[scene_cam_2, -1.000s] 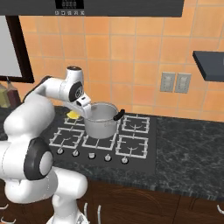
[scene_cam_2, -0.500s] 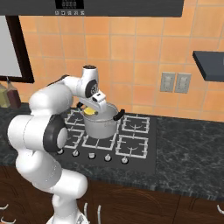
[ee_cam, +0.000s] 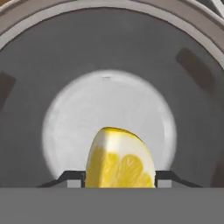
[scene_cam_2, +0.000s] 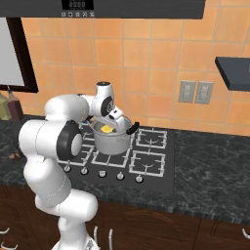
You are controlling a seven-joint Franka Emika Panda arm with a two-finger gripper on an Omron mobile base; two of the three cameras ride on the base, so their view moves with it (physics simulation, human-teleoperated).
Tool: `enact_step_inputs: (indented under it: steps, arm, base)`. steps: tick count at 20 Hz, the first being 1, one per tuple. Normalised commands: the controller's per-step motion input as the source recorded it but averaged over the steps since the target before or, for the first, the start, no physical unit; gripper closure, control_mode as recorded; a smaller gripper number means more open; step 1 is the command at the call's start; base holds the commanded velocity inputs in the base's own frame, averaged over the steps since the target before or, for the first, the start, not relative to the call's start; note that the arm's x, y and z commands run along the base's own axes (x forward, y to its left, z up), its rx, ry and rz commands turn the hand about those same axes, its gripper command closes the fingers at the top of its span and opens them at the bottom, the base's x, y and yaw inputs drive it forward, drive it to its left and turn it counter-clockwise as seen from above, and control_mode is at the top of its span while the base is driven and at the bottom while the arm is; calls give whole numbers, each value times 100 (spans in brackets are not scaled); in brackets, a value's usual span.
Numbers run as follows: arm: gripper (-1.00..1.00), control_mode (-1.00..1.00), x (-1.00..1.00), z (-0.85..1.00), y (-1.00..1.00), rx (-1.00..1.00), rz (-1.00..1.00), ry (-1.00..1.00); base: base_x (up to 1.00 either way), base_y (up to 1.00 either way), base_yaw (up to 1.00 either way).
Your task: Put the lemon wedge and mushroom in the pot. Retrieve the spatula and lightly stir the vegetables in the pot.
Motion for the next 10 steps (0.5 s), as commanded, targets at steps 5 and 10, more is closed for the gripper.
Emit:
enact_step_inputs:
  steps: [5,10]
  arm:
    - [100,-100,18,-25,-12,0,0,-1]
    - [-100,-100,-2,-10,0,0,0,-2]
  base:
    - [0,0,0]
    - [0,0,0]
